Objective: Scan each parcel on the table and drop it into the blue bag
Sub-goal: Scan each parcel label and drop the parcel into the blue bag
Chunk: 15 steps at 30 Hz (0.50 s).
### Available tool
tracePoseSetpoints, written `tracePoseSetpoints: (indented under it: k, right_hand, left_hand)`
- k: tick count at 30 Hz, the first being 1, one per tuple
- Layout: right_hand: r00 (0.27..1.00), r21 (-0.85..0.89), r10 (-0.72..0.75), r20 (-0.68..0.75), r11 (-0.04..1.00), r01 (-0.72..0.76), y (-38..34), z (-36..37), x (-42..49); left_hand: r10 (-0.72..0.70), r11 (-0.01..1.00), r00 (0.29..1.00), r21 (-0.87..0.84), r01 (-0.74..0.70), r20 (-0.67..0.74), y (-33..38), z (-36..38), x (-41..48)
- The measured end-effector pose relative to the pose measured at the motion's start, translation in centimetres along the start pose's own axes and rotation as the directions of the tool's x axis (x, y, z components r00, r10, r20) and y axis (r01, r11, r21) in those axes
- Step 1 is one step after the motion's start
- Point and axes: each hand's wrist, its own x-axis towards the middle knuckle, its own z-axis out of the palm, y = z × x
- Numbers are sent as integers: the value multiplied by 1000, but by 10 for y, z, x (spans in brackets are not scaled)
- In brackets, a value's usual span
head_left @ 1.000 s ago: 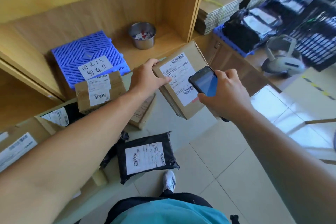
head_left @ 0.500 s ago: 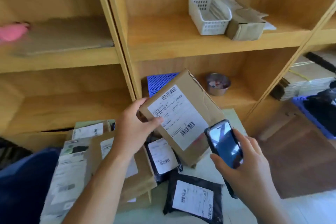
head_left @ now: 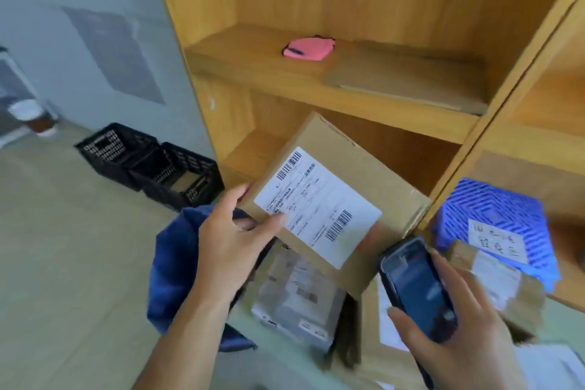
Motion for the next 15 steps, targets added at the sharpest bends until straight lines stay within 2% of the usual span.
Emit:
tracePoseSetpoints:
  k: [3,6,9,15]
  right_hand:
    - [998,-17,-54,39,998,54,-44,36,12]
    - [987,10,-82,142,997,81,-83,78,22]
    - [968,5,-168,188,985,170,-114,120,33]
    - [906,-1,-291,309,952,306,-160,192,51]
  left_hand:
    - [-35,999,996,-9,35,-79,-26,-55,28]
    - [-94,996,981,-7,94,-167,-59,-109,52]
    - [-157,986,962,13,164,-225,-94,-155,69]
    - [-271,946,887,67,318,-373,-168,-206,83]
